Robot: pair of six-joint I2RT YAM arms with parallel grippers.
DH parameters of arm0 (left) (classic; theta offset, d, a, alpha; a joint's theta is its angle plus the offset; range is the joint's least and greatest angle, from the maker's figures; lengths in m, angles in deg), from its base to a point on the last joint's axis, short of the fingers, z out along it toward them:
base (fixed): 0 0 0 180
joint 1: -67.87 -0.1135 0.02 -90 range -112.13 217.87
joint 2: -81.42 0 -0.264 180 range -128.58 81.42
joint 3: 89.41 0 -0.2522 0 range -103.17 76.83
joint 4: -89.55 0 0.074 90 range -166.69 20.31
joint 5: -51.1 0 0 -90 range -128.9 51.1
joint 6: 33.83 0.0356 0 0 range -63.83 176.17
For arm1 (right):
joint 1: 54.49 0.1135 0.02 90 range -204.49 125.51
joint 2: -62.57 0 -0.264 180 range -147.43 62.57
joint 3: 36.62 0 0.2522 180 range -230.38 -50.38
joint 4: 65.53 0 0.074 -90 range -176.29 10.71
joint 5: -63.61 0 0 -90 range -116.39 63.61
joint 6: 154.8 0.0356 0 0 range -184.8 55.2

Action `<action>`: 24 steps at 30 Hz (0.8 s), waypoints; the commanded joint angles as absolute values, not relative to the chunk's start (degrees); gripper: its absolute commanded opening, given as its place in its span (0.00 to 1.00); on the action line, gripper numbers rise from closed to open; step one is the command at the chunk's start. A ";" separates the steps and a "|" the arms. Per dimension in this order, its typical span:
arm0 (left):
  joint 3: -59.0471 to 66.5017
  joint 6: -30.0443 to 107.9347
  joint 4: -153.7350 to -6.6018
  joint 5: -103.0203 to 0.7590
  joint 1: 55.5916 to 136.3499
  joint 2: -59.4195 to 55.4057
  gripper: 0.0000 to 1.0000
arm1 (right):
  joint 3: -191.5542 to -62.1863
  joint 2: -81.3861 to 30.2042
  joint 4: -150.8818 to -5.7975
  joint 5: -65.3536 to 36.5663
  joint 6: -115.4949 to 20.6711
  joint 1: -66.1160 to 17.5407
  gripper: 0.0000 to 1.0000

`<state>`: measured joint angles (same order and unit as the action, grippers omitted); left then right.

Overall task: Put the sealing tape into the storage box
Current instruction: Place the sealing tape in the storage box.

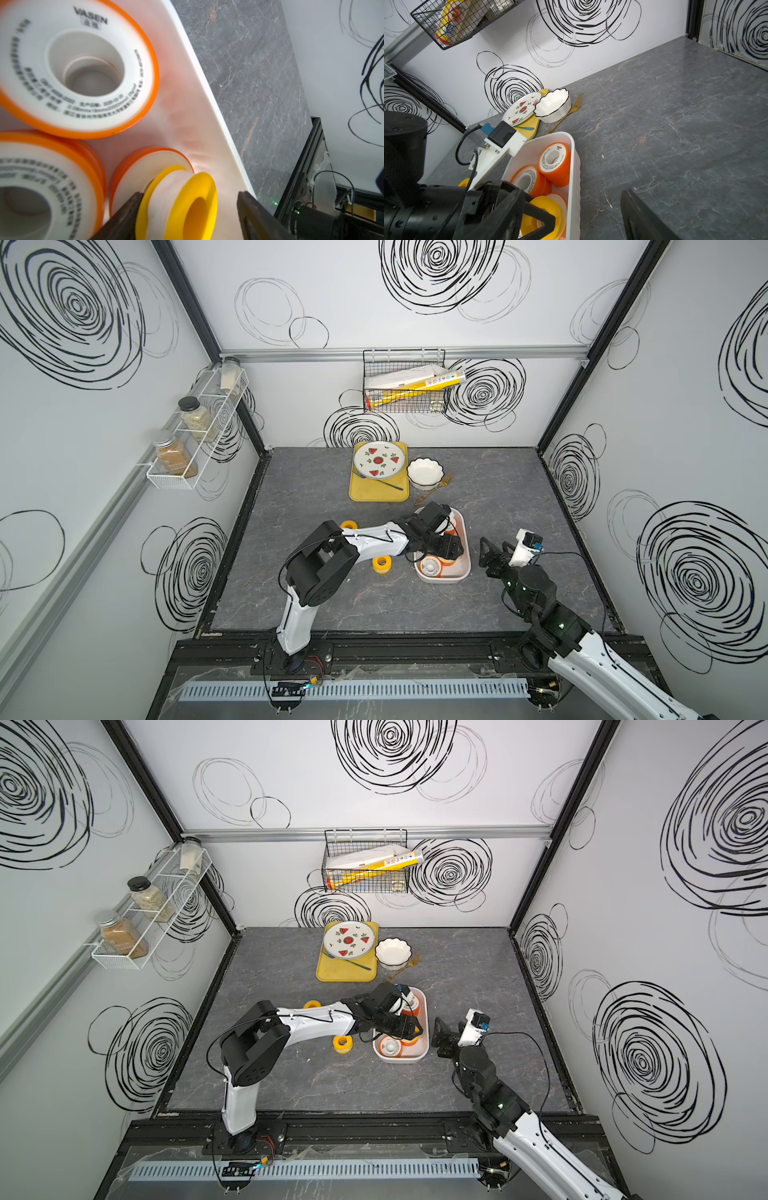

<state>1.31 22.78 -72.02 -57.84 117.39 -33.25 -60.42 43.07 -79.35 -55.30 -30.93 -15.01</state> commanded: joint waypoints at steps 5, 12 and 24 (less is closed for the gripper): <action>1.59 24.24 -69.48 -55.42 116.65 -30.71 0.84 | -59.87 42.80 -79.71 -55.66 -30.99 -15.11 0.78; 0.76 24.52 -69.15 -55.78 116.82 -30.49 0.87 | -59.87 42.80 -79.71 -55.66 -31.04 -15.14 0.78; 0.84 23.87 -68.01 -55.03 118.32 -27.71 0.87 | -59.87 42.89 -79.82 -55.66 -31.02 -15.14 0.78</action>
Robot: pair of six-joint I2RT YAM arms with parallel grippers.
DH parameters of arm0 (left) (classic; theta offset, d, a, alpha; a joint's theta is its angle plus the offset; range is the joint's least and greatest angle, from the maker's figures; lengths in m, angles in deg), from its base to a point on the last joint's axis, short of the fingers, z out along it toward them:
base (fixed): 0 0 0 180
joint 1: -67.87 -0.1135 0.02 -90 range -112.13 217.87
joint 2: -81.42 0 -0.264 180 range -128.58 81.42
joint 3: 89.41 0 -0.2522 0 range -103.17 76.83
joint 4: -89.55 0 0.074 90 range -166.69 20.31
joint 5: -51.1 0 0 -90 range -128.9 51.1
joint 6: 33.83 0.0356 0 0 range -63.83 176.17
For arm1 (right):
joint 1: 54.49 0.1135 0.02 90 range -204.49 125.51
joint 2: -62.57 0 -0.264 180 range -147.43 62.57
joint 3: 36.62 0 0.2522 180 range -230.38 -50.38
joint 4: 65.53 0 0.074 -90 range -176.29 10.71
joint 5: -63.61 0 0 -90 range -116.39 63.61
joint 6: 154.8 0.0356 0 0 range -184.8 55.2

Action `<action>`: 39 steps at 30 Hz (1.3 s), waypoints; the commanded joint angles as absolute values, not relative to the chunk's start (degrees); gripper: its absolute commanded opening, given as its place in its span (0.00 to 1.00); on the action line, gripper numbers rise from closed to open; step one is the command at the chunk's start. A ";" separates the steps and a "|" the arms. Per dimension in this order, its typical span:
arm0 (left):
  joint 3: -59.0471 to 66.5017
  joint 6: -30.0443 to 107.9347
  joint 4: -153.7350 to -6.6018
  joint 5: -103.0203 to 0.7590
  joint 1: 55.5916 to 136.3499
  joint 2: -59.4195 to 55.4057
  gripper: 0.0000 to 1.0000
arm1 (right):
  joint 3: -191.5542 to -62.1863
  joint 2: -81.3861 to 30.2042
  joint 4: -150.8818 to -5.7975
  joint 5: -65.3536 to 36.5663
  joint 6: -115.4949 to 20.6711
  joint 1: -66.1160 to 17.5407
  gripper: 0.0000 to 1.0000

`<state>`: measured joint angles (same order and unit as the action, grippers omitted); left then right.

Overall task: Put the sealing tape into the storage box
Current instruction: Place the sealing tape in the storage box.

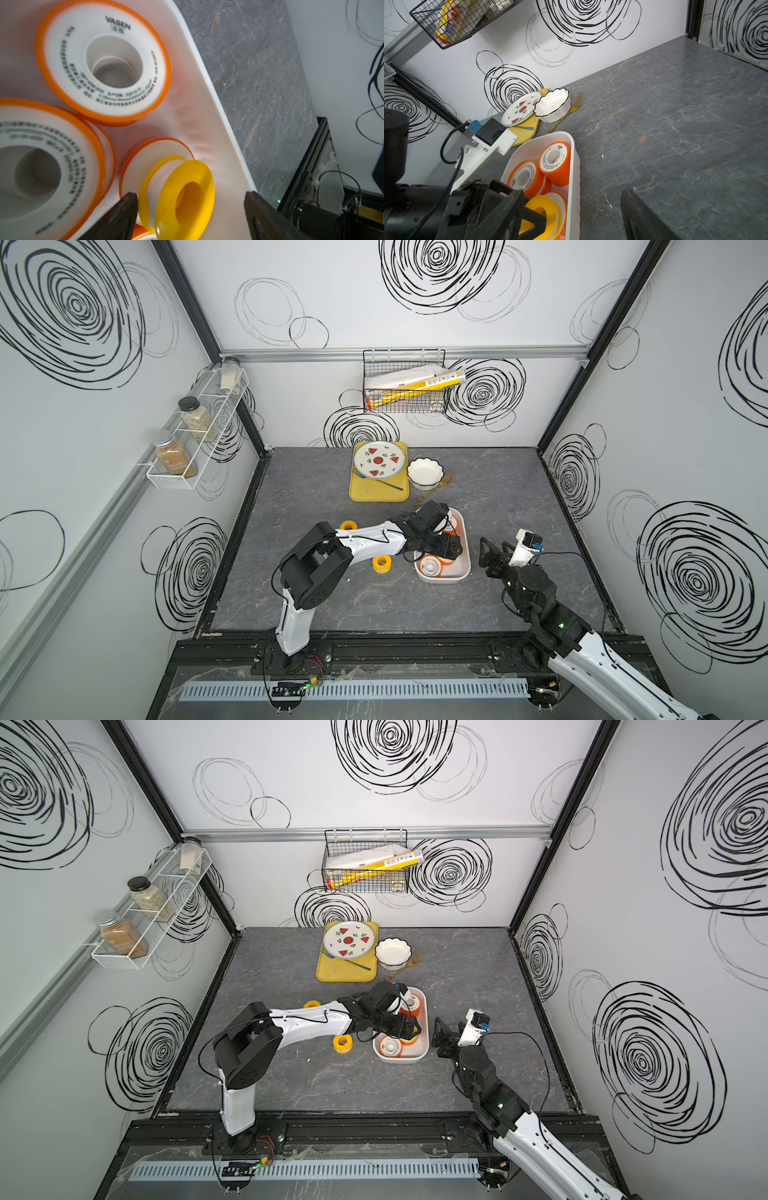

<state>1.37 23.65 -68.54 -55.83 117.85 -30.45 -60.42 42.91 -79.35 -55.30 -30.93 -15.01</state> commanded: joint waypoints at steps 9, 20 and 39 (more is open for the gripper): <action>0.79 23.07 -65.43 -53.20 118.41 -26.32 0.87 | -59.78 43.33 -79.88 -55.75 -31.00 -15.13 0.78; 3.98 24.38 -63.77 -52.44 118.67 -22.05 0.73 | -59.78 43.48 -79.98 -55.75 -30.96 -15.12 0.78; 17.00 26.10 -48.55 -33.53 110.78 15.77 0.78 | -60.04 43.53 -80.01 -55.67 -31.27 -15.17 0.86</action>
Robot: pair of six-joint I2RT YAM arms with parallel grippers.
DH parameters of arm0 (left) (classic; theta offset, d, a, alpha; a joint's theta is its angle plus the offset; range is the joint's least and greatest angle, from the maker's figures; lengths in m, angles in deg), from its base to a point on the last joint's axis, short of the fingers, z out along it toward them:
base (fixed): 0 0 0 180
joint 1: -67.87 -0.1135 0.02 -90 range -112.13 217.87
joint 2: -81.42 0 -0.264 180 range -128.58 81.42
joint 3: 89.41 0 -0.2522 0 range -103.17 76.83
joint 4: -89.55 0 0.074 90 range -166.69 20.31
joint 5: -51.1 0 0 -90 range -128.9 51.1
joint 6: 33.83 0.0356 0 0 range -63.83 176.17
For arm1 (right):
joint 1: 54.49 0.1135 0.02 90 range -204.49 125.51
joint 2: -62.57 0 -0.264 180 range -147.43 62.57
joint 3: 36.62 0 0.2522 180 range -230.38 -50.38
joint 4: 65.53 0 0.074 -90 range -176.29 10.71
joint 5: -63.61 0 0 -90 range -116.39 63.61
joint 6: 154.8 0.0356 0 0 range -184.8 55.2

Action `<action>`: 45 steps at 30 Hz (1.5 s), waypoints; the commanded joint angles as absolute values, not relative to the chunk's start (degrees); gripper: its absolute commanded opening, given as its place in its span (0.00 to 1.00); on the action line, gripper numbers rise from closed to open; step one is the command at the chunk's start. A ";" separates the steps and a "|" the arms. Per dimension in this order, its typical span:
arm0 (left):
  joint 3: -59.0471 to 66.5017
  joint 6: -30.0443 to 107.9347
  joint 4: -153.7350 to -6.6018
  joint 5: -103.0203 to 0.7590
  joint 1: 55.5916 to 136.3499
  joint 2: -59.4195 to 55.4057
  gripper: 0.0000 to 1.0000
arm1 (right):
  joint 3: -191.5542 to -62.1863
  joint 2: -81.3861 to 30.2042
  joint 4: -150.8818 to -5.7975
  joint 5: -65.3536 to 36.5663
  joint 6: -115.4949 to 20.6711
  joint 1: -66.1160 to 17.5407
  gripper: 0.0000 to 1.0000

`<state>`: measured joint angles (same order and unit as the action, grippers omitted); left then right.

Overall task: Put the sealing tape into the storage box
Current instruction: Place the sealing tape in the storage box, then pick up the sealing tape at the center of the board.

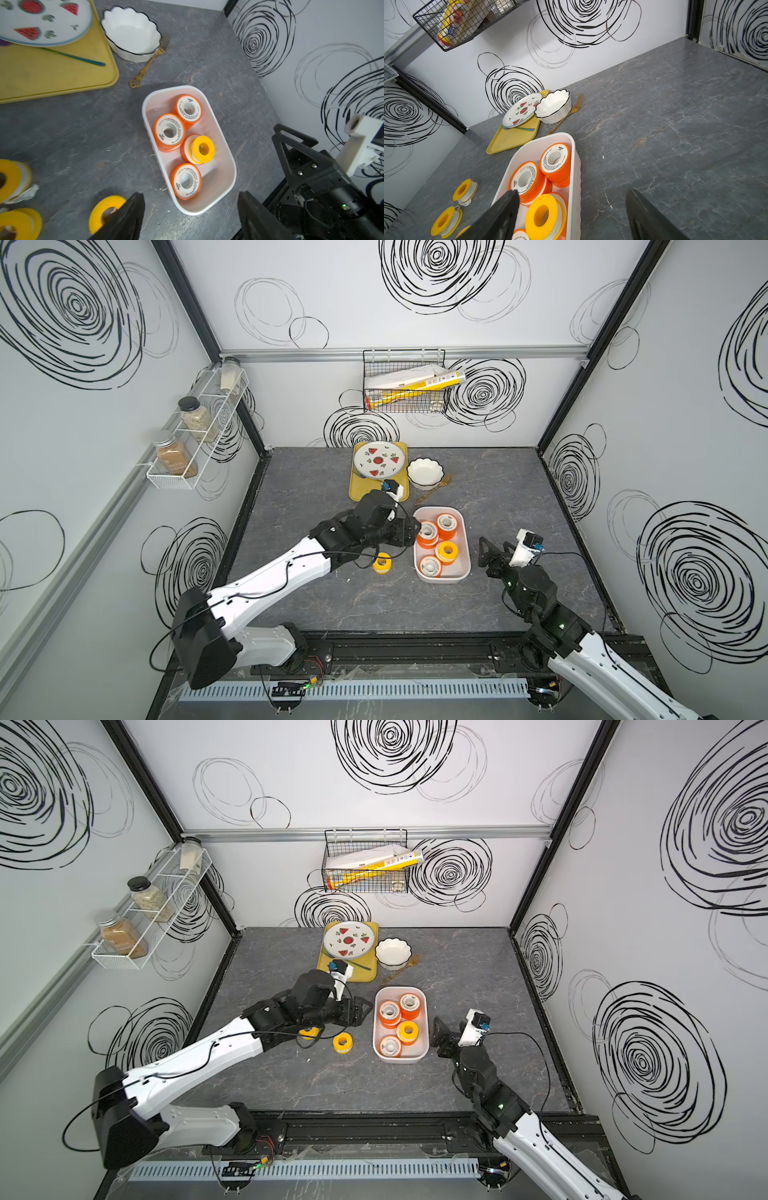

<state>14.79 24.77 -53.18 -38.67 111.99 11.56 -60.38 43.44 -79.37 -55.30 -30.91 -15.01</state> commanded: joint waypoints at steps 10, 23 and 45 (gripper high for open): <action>27.75 27.88 -43.55 -26.78 102.89 35.77 0.80 | -66.03 33.68 -78.35 -49.46 -36.28 -15.11 0.86; 31.30 27.41 -45.58 -24.59 101.39 41.61 0.85 | -99.93 -4.11 -92.56 -27.32 -46.40 -13.77 0.84; 31.40 27.40 -45.56 -25.10 96.08 40.48 0.86 | -134.32 -49.57 -106.42 -23.23 -51.79 -1.19 1.00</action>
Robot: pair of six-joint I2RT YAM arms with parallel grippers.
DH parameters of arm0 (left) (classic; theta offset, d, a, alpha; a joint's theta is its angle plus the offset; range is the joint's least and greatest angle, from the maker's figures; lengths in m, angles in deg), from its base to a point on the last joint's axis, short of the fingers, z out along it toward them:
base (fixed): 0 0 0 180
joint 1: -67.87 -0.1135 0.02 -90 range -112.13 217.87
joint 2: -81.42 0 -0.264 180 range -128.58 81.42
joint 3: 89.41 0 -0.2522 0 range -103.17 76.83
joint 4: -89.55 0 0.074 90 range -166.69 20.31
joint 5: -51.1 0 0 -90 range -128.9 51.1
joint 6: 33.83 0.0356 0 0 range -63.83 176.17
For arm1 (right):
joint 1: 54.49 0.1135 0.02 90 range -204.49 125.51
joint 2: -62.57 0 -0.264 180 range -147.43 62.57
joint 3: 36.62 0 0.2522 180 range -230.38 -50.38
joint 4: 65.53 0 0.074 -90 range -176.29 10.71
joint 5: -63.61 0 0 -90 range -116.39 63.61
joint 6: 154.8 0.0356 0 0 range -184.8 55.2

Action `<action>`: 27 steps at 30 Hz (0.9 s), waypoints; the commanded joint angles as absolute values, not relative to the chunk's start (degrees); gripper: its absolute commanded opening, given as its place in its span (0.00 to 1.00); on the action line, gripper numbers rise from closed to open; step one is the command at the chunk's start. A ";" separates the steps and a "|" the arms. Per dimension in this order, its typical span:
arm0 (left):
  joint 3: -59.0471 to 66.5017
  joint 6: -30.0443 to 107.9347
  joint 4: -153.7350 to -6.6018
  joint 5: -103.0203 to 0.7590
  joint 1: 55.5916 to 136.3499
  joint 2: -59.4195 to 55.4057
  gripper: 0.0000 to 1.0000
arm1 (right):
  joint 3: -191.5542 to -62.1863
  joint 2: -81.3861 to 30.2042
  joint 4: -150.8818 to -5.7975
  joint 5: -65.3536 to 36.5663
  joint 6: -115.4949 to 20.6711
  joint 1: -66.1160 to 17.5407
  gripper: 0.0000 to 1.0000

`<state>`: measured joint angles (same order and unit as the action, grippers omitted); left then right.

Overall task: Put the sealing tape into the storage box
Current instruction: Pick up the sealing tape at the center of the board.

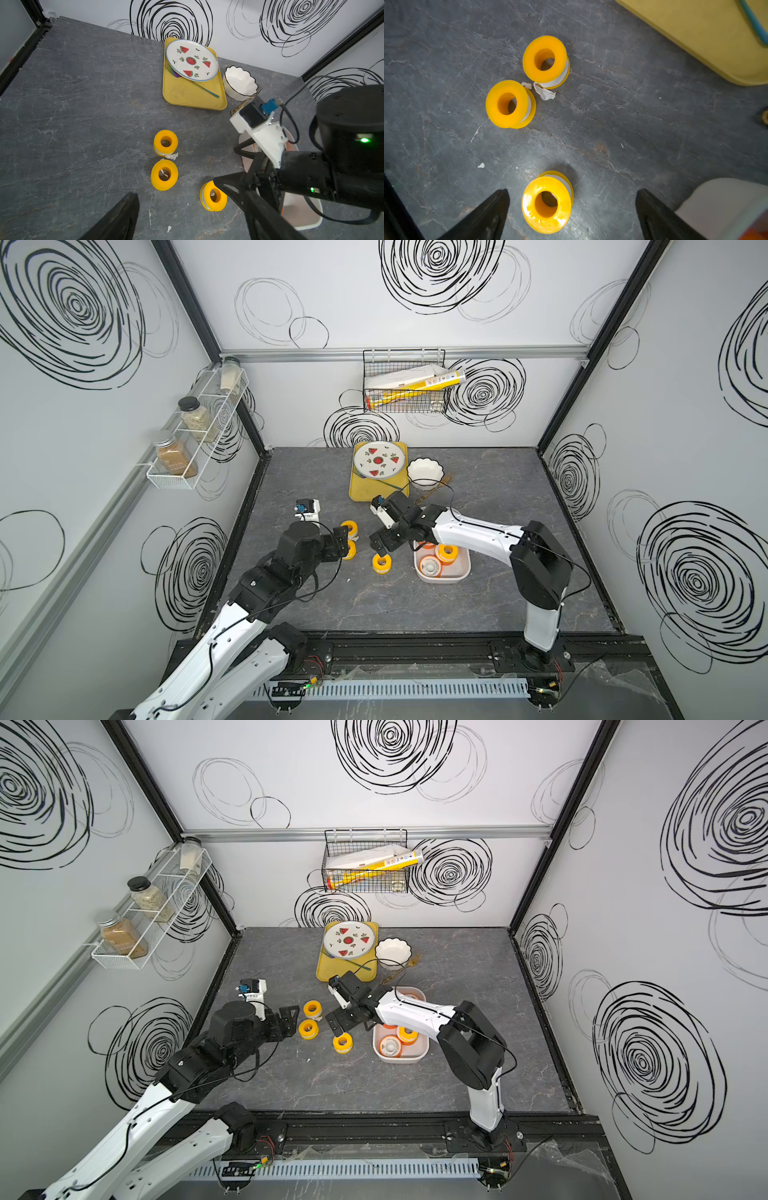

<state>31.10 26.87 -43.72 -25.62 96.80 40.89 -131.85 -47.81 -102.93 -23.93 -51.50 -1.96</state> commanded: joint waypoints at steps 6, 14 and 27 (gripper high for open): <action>31.66 27.69 -45.84 -25.88 95.60 40.82 0.86 | -135.02 -53.23 -106.41 -24.01 -51.54 0.69 1.00; 31.66 27.70 -45.92 -26.09 95.53 40.58 0.86 | -135.85 -56.56 -107.83 -24.35 -51.45 3.20 0.97; 31.74 27.86 -45.92 -26.42 95.51 39.94 0.86 | -135.02 -57.93 -110.69 -31.22 -50.72 5.81 0.76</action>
